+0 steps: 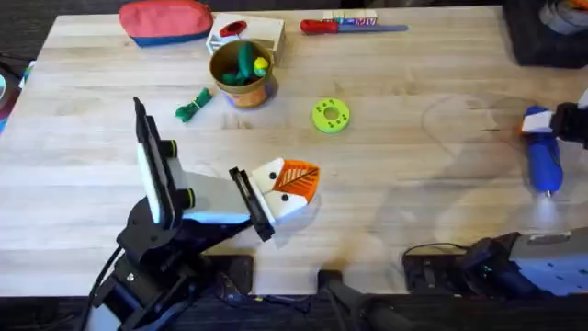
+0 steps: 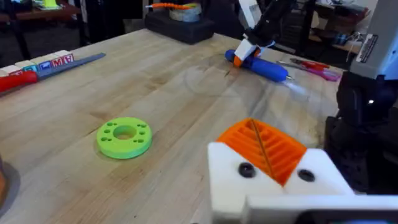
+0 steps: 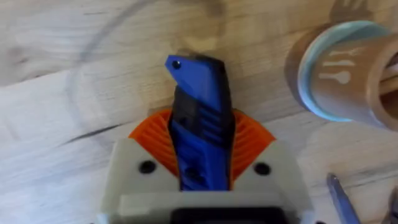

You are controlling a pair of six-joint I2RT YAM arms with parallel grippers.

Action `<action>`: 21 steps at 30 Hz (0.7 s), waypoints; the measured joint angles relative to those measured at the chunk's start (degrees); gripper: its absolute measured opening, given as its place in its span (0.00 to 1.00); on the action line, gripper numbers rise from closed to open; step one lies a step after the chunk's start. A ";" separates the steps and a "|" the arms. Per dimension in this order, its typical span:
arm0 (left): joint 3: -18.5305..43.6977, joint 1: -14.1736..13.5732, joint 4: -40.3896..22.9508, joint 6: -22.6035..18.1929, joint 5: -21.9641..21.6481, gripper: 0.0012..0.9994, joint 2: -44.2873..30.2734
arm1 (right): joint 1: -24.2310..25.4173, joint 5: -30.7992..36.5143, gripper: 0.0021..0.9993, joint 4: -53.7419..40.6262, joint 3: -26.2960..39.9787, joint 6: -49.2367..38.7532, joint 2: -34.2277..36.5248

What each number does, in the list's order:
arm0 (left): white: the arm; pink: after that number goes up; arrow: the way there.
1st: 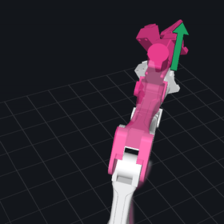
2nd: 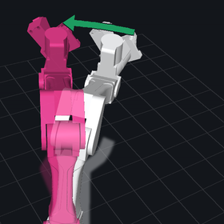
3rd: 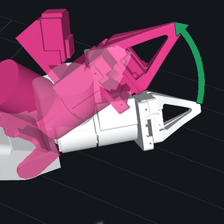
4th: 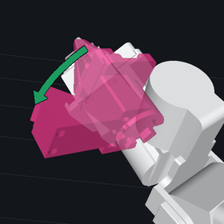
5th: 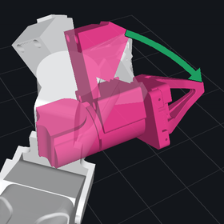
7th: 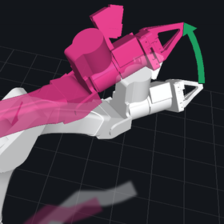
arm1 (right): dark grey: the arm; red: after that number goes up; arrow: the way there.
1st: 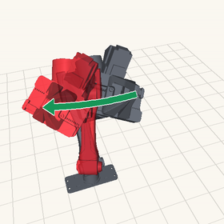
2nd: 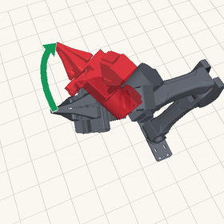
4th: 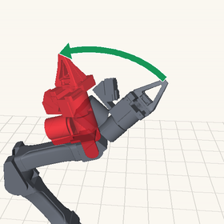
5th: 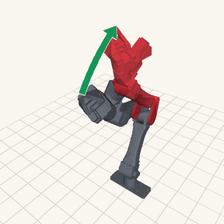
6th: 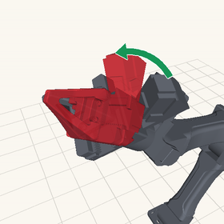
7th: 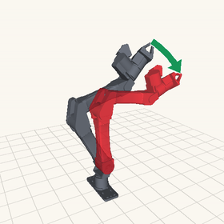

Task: Pick up the gripper from the table and insert it into the empty holder that is missing its gripper. Then pick up a screw, insert it into the mounting hole, and use the screwdriver to tighten it. Finally, clean up the table by picking up the vegetable and placing it into the bucket.

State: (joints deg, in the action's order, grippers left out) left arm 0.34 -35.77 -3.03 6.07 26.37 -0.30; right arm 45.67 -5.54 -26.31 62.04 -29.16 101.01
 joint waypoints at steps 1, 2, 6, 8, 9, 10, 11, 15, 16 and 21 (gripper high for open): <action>0.00 0.00 0.00 0.00 0.00 0.00 -0.02 | 0.00 0.20 0.29 0.16 0.00 0.04 0.00; 0.00 0.00 0.00 0.00 0.00 0.00 -0.02 | 0.00 0.38 0.23 0.25 0.05 -0.07 0.05; 0.00 0.00 0.00 0.00 0.00 0.00 -0.02 | 0.00 0.93 0.04 -1.04 1.26 -0.02 0.37; 0.00 0.00 0.00 0.00 0.00 0.00 -0.02 | 0.00 1.01 0.01 -2.30 1.75 0.06 0.37; 0.00 0.00 0.00 0.00 0.00 0.00 -0.02 | -0.02 1.01 0.01 -2.62 1.91 0.04 0.32; 0.00 0.00 0.00 0.00 0.00 0.00 0.00 | -0.02 1.03 0.01 -2.69 1.95 0.17 0.18; 0.00 0.00 0.00 0.00 0.00 0.00 -0.01 | -0.05 1.10 0.01 -2.71 1.95 0.48 -0.17; 0.00 0.00 0.00 0.00 0.00 0.00 -0.02 | -0.22 -0.32 0.01 -1.61 1.95 2.92 -3.94; 0.00 0.00 0.00 0.00 0.00 0.00 -0.01 | -0.30 -1.42 0.01 -1.25 1.97 3.81 -5.35; 0.00 0.00 0.00 0.00 0.00 0.00 -0.01 | -1.87 -7.38 0.01 -1.09 2.10 9.71 -12.63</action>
State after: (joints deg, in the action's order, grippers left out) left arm 0.34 -35.77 -3.03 6.07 26.37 -0.31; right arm 43.80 -12.92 -27.40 64.14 -19.46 88.39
